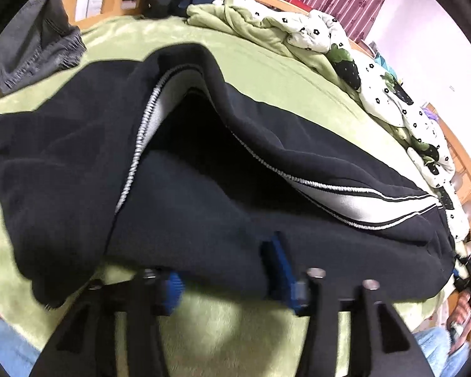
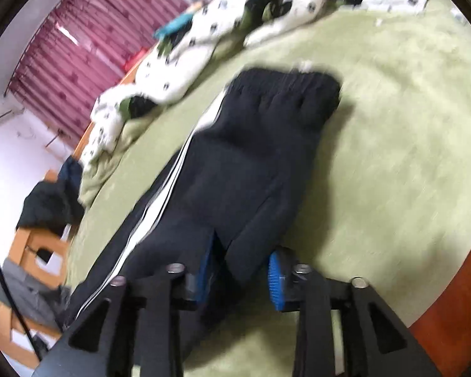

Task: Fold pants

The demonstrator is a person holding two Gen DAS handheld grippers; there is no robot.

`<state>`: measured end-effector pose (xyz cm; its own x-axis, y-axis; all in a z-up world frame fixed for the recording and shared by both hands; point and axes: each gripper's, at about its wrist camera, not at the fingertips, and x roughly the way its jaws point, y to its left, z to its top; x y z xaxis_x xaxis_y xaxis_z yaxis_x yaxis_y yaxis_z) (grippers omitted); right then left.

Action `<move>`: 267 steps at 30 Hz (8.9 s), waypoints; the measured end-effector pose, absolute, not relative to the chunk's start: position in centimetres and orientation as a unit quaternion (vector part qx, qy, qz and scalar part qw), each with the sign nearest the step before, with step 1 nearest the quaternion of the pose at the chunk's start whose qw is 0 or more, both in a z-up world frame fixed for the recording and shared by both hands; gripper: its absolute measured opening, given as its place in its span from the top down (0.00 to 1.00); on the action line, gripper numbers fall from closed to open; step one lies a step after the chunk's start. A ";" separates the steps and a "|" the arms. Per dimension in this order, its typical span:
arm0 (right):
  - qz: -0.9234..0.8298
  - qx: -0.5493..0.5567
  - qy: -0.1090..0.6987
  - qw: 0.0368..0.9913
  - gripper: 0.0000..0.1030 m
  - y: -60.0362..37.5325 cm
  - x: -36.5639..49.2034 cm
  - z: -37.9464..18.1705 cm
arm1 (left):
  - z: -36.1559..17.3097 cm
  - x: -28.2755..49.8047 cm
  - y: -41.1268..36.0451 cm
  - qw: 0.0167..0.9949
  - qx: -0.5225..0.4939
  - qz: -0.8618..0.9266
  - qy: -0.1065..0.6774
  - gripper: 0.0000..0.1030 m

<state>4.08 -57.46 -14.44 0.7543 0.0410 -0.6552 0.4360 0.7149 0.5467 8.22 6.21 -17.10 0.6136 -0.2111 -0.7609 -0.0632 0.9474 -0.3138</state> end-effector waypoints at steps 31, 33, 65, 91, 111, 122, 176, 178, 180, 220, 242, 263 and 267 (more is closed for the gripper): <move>-0.199 0.302 0.347 0.865 0.60 -62.2 5.5 -11.9 | -14.9 9.7 9.8 0.914 -0.065 0.049 0.397 0.91; -0.200 0.280 0.353 0.870 0.55 -60.5 4.6 -11.1 | -14.6 12.2 9.8 0.920 -0.037 0.062 0.384 0.94; 0.039 0.106 0.424 0.899 0.49 -25.7 16.1 -9.7 | -14.5 10.7 16.4 0.908 -0.154 -0.135 0.364 0.30; 0.143 0.017 0.431 0.891 0.39 -24.5 22.3 -9.5 | -13.7 20.2 17.1 0.938 -0.098 0.032 0.331 0.94; 0.230 -0.088 0.535 0.808 0.38 -27.5 27.3 -16.0 | -16.2 19.5 18.9 0.923 -0.127 -0.014 0.362 0.60; 0.204 -0.158 0.493 0.831 0.96 -25.2 25.7 -15.6 | -14.6 16.8 16.5 0.924 -0.108 -0.099 0.355 0.44; 0.014 -0.048 0.331 0.942 0.40 -37.5 23.3 -8.1 | -12.0 17.1 15.6 0.927 -0.089 0.085 0.354 0.37; 0.038 -0.030 0.363 0.931 0.40 -40.2 24.5 -9.0 | -11.9 16.8 14.1 0.928 -0.093 0.066 0.353 0.37; 0.057 -0.043 0.401 0.913 0.40 -41.9 26.4 -10.6 | -12.0 16.8 12.7 0.928 -0.095 0.055 0.355 0.37; -0.100 -0.053 0.445 0.888 0.80 -51.3 28.9 -15.7 | -13.6 15.0 7.3 0.909 -0.101 0.026 0.405 0.37; -0.110 0.188 0.426 0.878 0.44 -50.2 7.9 -13.9 | -20.6 7.1 4.4 0.812 -0.369 -0.167 0.421 0.43; 0.001 0.125 0.421 0.898 0.44 -31.8 14.1 -11.3 | -16.6 14.0 28.8 0.881 -0.280 0.050 0.378 0.59; 0.012 0.111 0.425 0.898 0.44 -29.2 15.4 -11.4 | -14.5 16.6 29.1 0.902 -0.216 0.033 0.373 0.53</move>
<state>15.37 -29.17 -11.44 0.6382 0.1159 -0.7611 0.0735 0.9749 0.2101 16.63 29.10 -14.51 0.7199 -0.1011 -0.6867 -0.2209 0.9046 -0.3647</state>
